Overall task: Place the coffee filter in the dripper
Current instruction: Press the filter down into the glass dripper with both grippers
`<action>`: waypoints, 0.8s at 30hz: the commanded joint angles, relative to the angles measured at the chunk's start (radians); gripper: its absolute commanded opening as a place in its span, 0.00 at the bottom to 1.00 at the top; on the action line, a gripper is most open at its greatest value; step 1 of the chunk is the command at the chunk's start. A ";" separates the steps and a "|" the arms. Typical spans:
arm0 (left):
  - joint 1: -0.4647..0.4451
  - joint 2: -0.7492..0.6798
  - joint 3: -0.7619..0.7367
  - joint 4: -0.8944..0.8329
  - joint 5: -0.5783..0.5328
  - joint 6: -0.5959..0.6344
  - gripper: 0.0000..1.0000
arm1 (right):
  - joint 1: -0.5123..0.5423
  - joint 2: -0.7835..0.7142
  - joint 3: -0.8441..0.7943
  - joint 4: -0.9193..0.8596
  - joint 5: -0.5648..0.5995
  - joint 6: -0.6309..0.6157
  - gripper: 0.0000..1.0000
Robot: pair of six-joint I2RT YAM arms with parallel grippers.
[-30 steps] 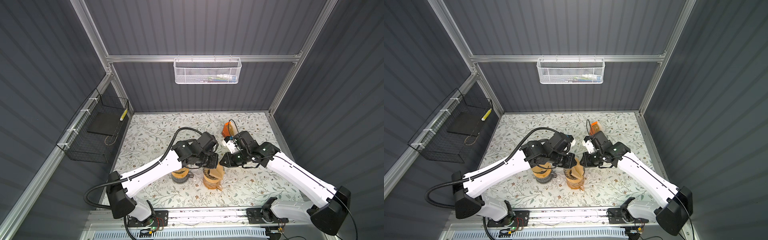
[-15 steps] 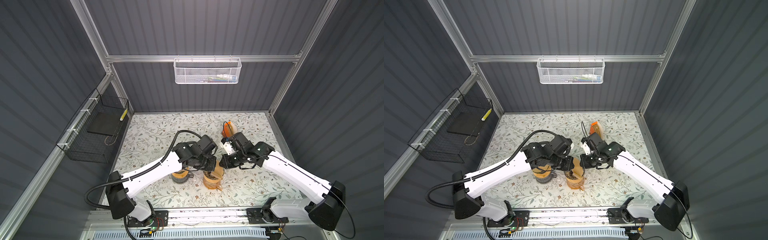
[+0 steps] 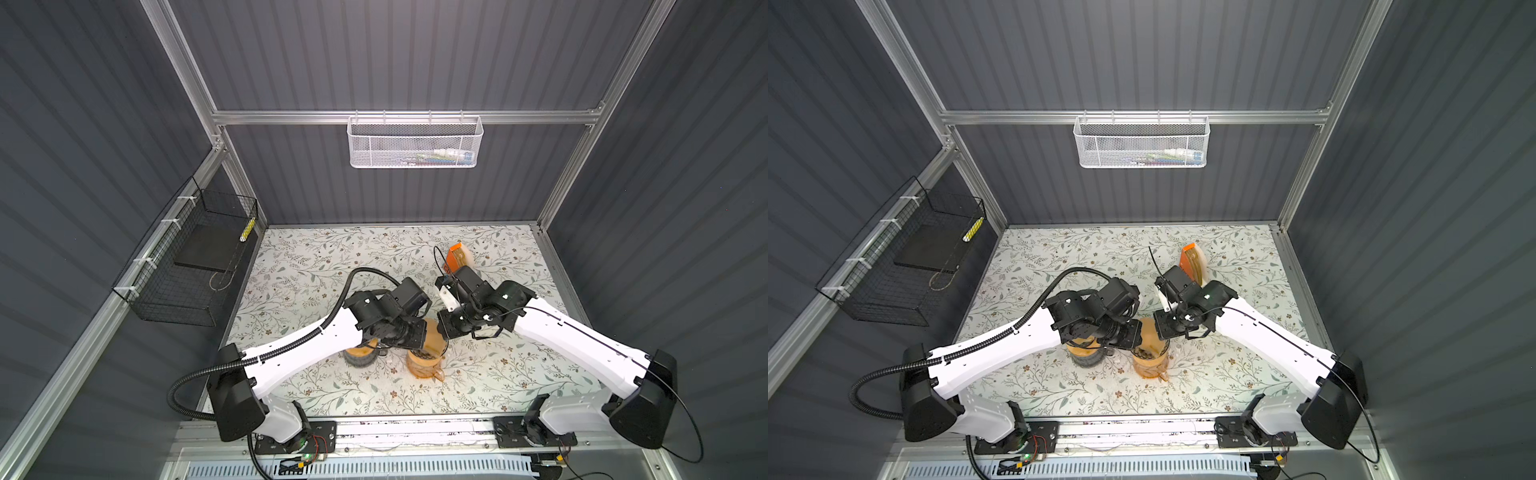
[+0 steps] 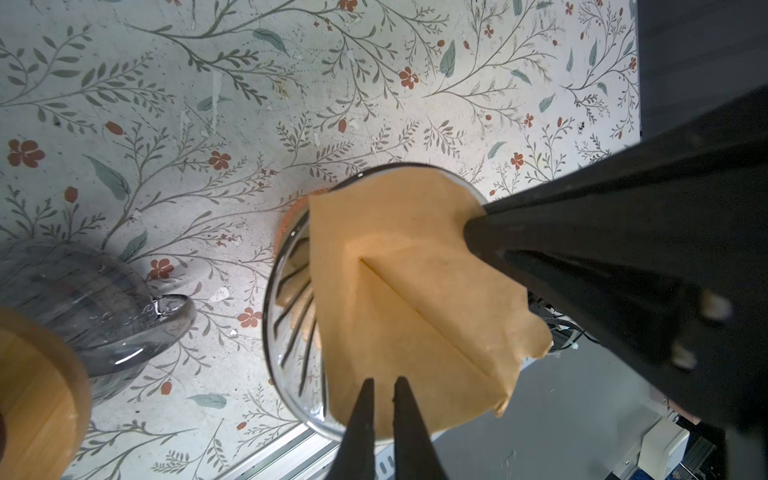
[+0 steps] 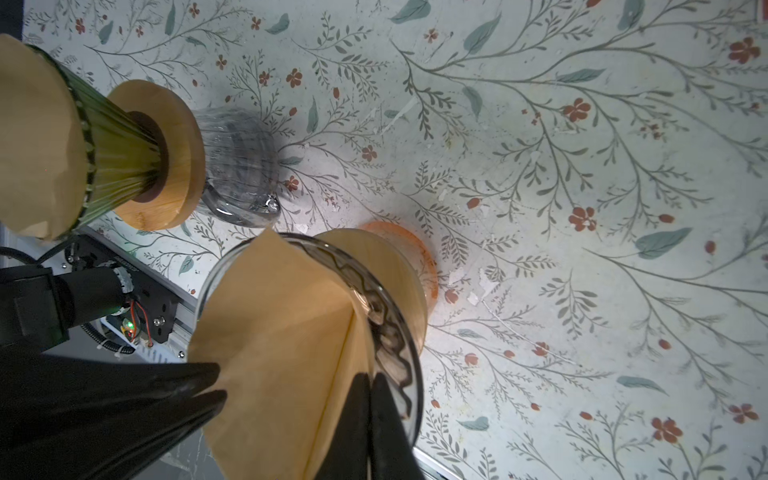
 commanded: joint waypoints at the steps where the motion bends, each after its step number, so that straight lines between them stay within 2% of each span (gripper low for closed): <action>1: -0.007 -0.024 -0.016 -0.001 -0.011 -0.004 0.13 | 0.008 0.008 0.024 -0.035 0.046 -0.001 0.07; 24: -0.007 -0.030 -0.067 0.026 -0.034 -0.003 0.11 | 0.060 0.048 0.037 -0.042 0.117 0.004 0.05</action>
